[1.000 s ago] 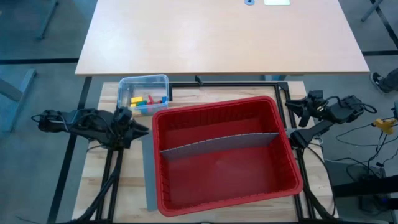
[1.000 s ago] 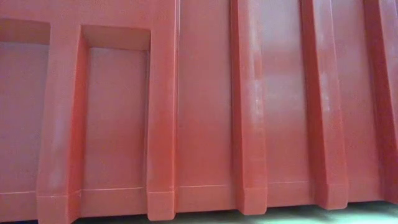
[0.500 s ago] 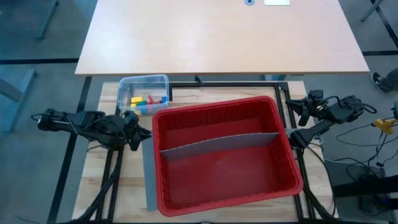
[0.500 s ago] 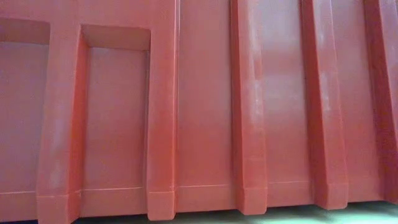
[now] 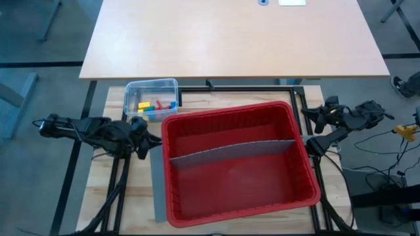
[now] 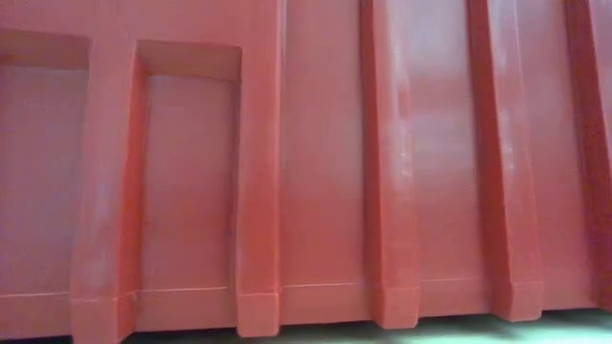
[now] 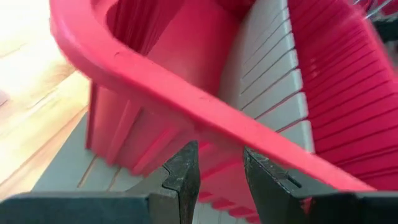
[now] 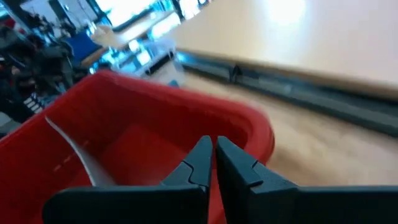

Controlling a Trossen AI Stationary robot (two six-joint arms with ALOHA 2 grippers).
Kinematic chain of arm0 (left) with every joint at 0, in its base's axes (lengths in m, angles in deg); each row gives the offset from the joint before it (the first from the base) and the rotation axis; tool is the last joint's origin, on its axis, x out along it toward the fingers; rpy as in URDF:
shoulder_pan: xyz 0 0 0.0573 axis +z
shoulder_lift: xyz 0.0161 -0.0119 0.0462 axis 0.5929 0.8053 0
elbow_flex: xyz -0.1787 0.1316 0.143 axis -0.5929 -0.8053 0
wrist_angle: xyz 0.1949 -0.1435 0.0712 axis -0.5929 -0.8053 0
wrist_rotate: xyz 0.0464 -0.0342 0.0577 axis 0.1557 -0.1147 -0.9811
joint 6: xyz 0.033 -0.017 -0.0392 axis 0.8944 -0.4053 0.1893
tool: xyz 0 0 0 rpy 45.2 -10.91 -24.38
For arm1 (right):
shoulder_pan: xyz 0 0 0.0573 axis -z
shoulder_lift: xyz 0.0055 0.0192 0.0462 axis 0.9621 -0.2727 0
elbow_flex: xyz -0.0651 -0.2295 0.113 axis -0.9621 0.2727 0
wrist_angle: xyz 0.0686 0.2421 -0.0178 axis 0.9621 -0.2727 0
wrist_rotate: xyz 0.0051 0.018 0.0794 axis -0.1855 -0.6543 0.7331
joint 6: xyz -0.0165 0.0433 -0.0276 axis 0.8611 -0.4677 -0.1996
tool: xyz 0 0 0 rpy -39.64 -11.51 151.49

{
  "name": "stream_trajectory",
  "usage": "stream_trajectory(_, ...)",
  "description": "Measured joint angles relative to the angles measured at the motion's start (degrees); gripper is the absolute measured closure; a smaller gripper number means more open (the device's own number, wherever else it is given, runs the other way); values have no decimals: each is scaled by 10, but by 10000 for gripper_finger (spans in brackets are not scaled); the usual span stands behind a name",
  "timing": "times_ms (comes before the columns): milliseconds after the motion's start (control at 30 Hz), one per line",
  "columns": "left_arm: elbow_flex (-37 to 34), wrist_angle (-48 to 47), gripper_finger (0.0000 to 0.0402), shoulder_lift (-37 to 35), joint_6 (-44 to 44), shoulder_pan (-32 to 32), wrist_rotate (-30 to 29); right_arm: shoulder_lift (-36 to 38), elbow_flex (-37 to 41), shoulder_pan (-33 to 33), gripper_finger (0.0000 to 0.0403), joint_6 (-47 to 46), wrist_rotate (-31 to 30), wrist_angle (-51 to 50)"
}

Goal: Sort blocks
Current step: Insert the bin divider into the red bin

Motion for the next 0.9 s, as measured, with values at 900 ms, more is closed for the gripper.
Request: stream_trajectory(900, 0, 22, 299, 7, 2, 1, -40, 0, 49, 0, 241, -133, 47, -2)
